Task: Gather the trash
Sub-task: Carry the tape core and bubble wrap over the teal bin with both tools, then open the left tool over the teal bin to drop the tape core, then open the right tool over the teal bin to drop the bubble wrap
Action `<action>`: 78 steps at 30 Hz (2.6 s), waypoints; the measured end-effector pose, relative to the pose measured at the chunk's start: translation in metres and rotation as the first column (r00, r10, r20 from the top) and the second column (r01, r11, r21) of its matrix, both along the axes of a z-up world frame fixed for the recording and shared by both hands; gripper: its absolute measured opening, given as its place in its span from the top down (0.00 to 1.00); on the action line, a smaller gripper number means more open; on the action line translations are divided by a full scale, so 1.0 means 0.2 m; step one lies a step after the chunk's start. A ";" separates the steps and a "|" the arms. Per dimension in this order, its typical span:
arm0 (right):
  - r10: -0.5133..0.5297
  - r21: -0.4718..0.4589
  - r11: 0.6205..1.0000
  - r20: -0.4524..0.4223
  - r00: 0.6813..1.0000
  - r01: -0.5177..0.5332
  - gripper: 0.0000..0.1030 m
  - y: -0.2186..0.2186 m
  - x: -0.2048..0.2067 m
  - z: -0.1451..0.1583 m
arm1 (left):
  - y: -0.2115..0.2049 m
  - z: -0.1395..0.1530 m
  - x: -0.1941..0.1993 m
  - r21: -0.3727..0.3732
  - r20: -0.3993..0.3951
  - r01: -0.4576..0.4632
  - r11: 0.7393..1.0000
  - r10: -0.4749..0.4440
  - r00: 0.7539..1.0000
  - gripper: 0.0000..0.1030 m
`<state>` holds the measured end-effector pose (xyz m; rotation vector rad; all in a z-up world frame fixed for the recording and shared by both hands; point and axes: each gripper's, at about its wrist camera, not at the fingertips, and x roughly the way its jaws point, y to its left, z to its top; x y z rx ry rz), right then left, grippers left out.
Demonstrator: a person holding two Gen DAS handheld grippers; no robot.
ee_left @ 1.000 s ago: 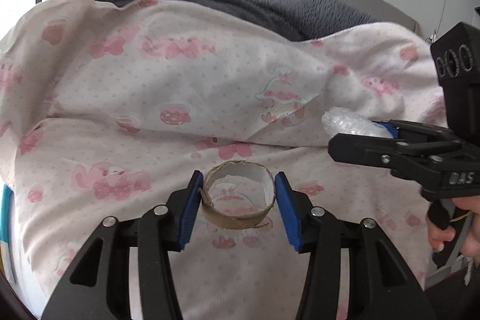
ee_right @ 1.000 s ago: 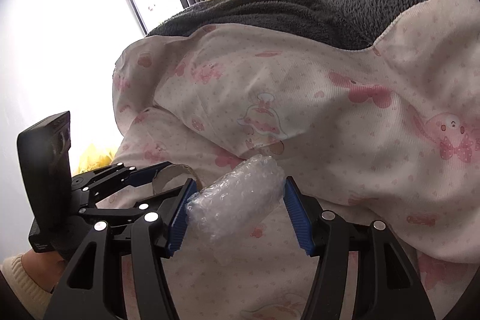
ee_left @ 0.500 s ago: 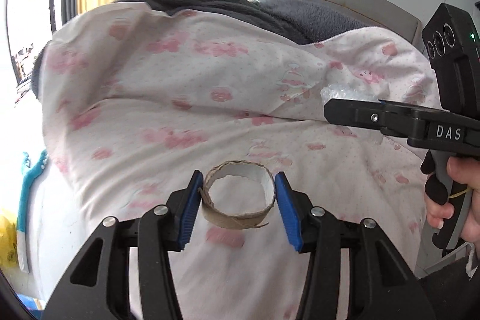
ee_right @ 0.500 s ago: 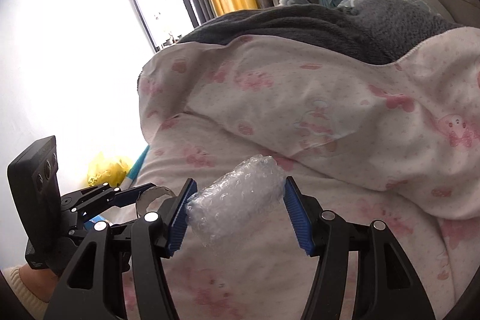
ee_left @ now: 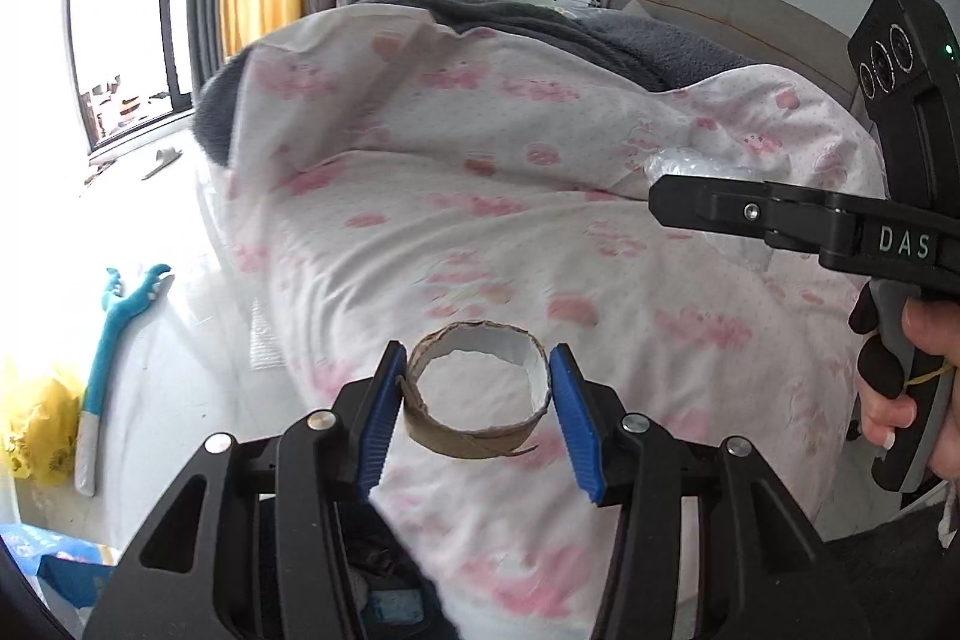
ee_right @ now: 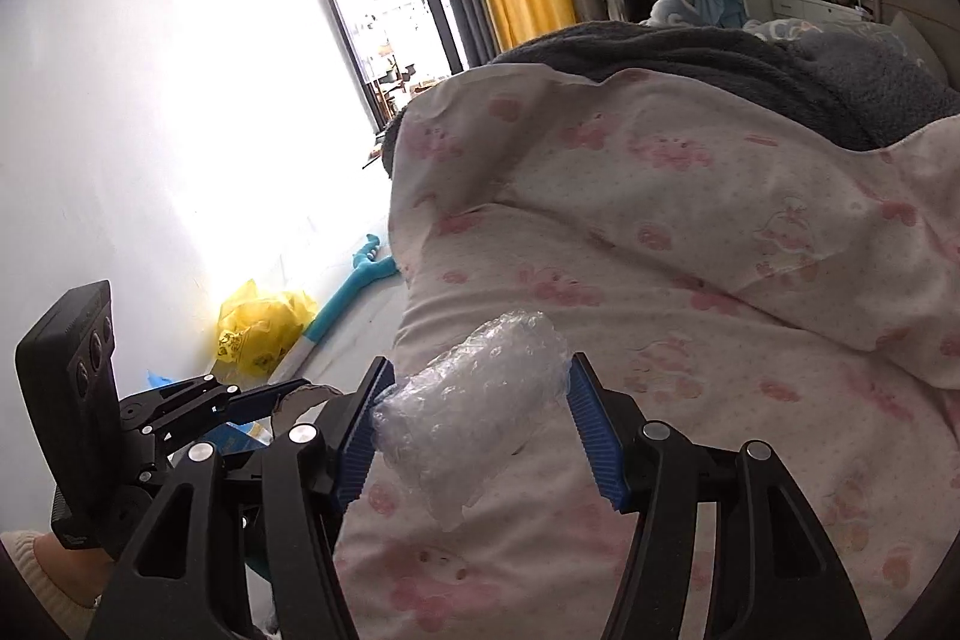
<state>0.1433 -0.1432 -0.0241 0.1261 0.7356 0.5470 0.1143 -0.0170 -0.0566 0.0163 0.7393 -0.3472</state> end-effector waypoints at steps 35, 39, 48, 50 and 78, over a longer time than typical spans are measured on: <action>0.230 -0.059 0.971 -0.046 0.972 -0.232 0.42 0.81 -0.26 -0.15 | 0.74 -0.39 -0.30 0.068 -0.263 -0.176 0.982 0.188 0.946 0.50; 0.259 -0.059 0.963 -0.056 0.964 -0.262 0.42 0.90 -0.27 -0.16 | 0.78 -0.44 -0.31 0.078 -0.294 -0.178 0.981 0.194 0.936 0.50; 0.279 -0.082 0.955 -0.085 0.956 -0.286 0.42 1.00 -0.27 -0.23 | 0.88 -0.52 -0.34 0.072 -0.375 -0.201 0.977 0.213 0.902 0.49; 0.285 -0.088 0.952 -0.088 0.954 -0.293 0.42 1.03 -0.28 -0.24 | 0.89 -0.53 -0.34 0.071 -0.387 -0.205 0.976 0.216 0.896 0.42; 0.263 -0.228 0.916 -0.279 0.923 -0.330 0.41 1.19 -0.24 -0.67 | 1.01 0.02 -0.44 -0.091 -0.036 -0.337 0.937 0.335 0.941 0.17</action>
